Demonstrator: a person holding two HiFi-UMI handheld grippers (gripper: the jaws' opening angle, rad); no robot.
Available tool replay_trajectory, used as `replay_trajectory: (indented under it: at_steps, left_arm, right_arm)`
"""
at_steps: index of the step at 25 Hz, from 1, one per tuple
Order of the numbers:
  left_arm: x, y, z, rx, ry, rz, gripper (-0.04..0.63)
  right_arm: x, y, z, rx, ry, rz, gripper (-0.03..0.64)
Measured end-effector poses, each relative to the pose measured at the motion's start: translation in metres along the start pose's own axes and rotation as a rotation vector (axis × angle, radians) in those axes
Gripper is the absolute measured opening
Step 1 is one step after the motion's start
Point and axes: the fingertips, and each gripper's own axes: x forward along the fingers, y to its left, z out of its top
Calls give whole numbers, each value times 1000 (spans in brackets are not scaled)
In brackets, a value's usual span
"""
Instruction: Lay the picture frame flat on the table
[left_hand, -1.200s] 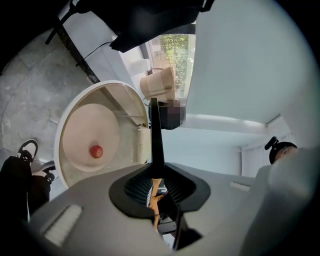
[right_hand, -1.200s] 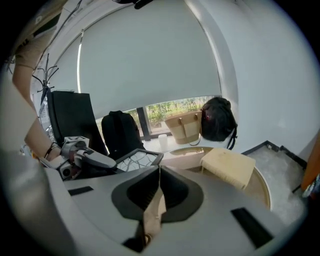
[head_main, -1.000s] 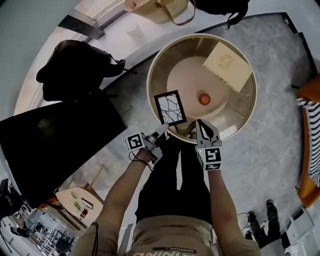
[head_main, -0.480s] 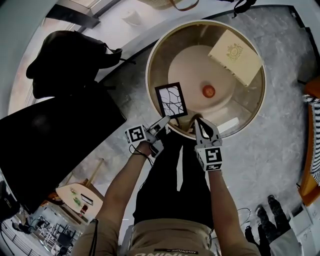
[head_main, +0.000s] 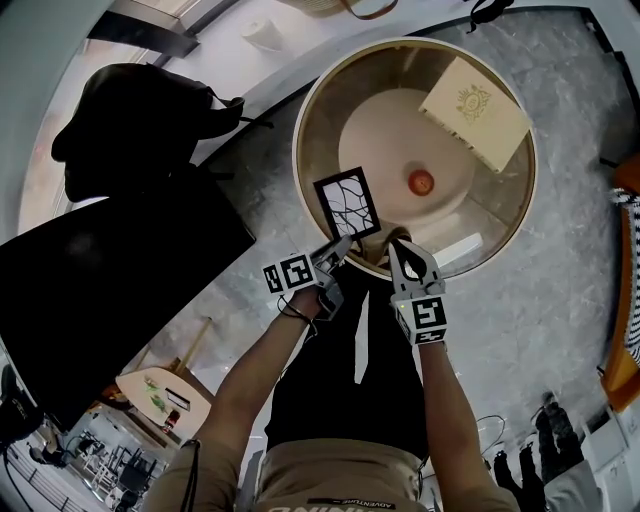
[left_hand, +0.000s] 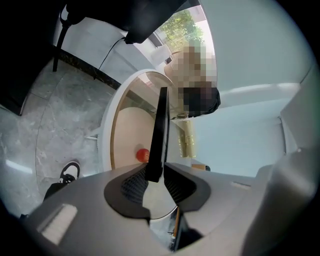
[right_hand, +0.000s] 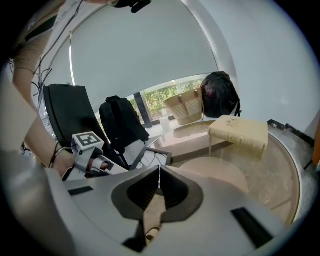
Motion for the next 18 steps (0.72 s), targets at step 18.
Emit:
replay_trajectory:
  at_steps: [18]
  left_arm:
    - [-16,17,20,357,-105,365,285]
  right_arm:
    - [0,13,-17,16,22,44,9]
